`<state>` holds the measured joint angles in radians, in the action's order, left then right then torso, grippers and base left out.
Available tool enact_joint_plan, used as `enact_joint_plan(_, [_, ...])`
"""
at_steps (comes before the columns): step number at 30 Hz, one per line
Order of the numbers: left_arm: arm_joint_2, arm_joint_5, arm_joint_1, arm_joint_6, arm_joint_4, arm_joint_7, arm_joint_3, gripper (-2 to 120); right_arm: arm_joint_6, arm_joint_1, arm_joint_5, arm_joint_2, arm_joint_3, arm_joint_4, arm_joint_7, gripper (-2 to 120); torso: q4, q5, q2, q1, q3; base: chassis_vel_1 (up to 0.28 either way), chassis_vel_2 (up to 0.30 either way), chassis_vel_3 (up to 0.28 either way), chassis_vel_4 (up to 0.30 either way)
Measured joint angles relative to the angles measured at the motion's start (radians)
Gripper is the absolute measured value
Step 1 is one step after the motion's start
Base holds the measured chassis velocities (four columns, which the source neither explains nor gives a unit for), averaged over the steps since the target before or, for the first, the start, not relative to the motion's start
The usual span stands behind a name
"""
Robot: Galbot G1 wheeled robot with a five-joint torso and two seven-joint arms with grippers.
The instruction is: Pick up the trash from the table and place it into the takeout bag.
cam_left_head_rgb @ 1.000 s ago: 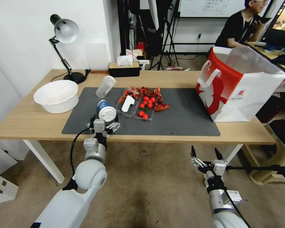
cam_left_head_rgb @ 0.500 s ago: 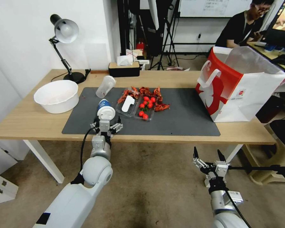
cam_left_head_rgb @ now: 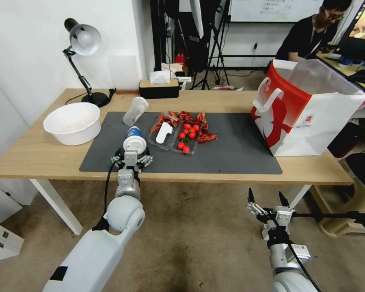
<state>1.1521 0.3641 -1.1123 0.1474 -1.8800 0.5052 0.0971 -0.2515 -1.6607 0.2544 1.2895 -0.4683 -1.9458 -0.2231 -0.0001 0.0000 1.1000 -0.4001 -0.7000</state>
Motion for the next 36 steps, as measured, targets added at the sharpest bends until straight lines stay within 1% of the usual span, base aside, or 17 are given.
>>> enact_joint_plan(1, [0.004, -0.001, 0.011, 0.015, 0.009, 0.021, -0.003, 100, 0.0, -0.002, 0.0, 0.002, -0.002, 0.0, -0.001, 100, 0.0001, 0.0001, 0.0, 0.0, 0.0, 0.0, 0.0, 0.0, 0.0])
enact_joint_plan(3, [0.006, -0.001, 0.015, 0.022, 0.011, 0.029, -0.003, 100, 0.0, -0.002, -0.001, 0.002, -0.003, 0.0, -0.001, 100, 0.0, -0.0001, 0.0, 0.0, 0.0, 0.0, 0.0, 0.0, 0.0])
enact_joint_plan(4, [0.009, 0.0, 0.025, 0.043, 0.018, 0.048, -0.003, 100, 0.0, -0.003, -0.002, 0.004, -0.004, 0.001, -0.002, 100, 0.0001, 0.0, 0.0, 0.0, 0.0, 0.0, 0.0, 0.0, 0.0])
enact_joint_plan(6, [0.012, -0.002, 0.037, 0.055, 0.029, 0.069, -0.001, 100, 0.0, 0.0, -0.005, 0.006, -0.005, 0.003, -0.004, 100, 0.0001, 0.0, 0.0, 0.0, 0.0, 0.0, 0.0, 0.0, 0.0])
enact_joint_plan(13, [0.024, -0.01, 0.053, 0.073, 0.046, 0.104, 0.003, 100, 0.003, 0.001, -0.013, 0.007, -0.005, 0.008, -0.007, 100, 0.0001, 0.0, 0.0, 0.0, 0.0, 0.0, 0.0, 0.0, 0.0])
enact_joint_plan(18, [0.027, -0.009, 0.054, 0.076, 0.044, 0.101, -0.001, 100, 0.003, 0.001, -0.016, 0.008, -0.005, 0.008, -0.009, 100, 0.0001, 0.0, 0.0, 0.0, 0.0, 0.0, 0.0, 0.0, 0.0])
enact_joint_plan(21, [0.027, -0.005, 0.057, 0.076, 0.037, 0.08, -0.01, 100, 0.004, 0.0, -0.017, 0.007, -0.007, 0.008, -0.012, 100, 0.0, 0.0, 0.0, 0.0, 0.0, 0.0, 0.0, 0.0, 0.0])
enact_joint_plan(25, [0.026, -0.004, 0.062, 0.076, 0.038, 0.076, -0.014, 100, 0.004, 0.0, -0.018, 0.007, -0.008, 0.007, -0.014, 100, 0.0001, 0.0, 0.0, 0.0, 0.0, 0.0, 0.0, 0.0, 0.0])
enact_joint_plan(29, [0.026, 0.005, 0.09, 0.088, 0.068, 0.078, -0.019, 100, 0.006, -0.002, -0.019, 0.006, -0.008, 0.006, -0.019, 100, 0.0, 0.0, 0.0, 0.0, 0.0, 0.0, 0.0, 0.0, 0.0])
enact_joint_plan(36, [0.023, 0.018, 0.119, 0.101, 0.092, 0.08, -0.024, 100, 0.009, 0.001, -0.022, 0.007, -0.01, 0.015, -0.024, 100, 0.0, 0.0, 0.0, 0.0, 0.0, 0.0, 0.0, 0.0, 0.0])
